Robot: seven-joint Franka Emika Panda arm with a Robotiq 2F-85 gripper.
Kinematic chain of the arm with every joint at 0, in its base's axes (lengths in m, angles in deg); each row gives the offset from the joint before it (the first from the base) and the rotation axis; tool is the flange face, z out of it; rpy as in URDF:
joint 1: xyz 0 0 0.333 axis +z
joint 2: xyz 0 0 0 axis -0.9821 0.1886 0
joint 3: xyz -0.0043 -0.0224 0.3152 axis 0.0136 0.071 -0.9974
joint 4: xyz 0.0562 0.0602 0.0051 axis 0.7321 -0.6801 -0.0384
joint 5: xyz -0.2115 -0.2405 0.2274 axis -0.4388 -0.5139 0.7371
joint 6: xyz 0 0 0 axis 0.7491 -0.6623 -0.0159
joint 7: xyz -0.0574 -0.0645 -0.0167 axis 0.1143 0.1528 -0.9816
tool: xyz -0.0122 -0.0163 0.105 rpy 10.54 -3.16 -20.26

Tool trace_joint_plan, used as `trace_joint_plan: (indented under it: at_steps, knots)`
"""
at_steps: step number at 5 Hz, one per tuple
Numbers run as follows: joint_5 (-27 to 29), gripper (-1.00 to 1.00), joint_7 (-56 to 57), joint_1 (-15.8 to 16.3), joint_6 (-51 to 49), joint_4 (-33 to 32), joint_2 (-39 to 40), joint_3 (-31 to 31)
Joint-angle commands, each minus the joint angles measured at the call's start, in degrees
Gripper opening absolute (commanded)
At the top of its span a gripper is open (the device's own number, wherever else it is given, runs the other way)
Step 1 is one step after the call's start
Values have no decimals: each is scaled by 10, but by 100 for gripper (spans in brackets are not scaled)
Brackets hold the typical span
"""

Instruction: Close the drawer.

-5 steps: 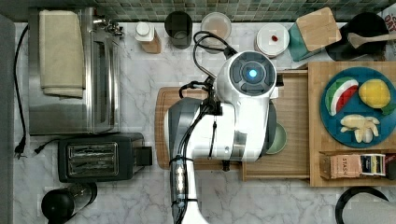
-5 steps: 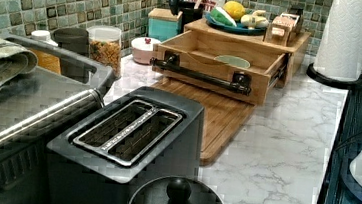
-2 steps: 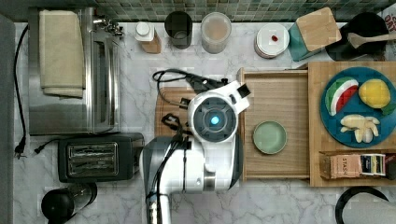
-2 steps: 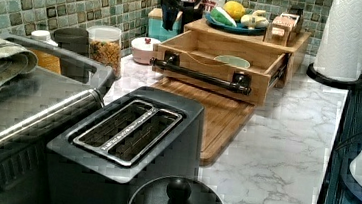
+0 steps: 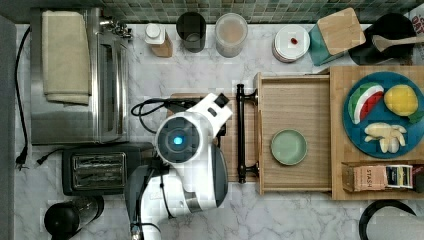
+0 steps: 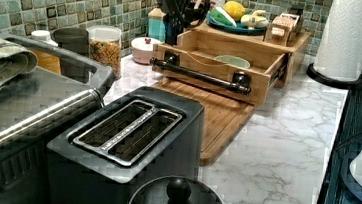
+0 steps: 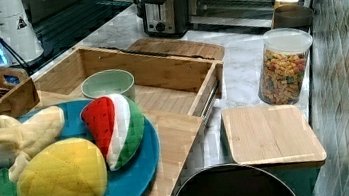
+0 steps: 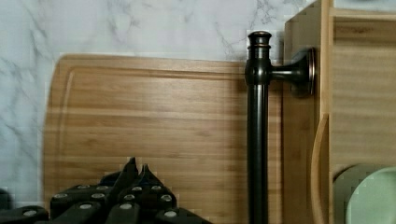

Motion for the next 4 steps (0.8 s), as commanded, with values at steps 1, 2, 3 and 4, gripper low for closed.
trace_joint_plan:
  at_steps: [1, 2, 3, 4]
  knots:
    - [-54, -100, -77, -1, -35, 29, 77, 7]
    - [-89, -100, -98, -4, 29, -12, 71, 17]
    - [-100, -100, -98, -9, 67, -30, 66, 22]
    - [-101, -100, -107, -10, 65, -4, 94, 35]
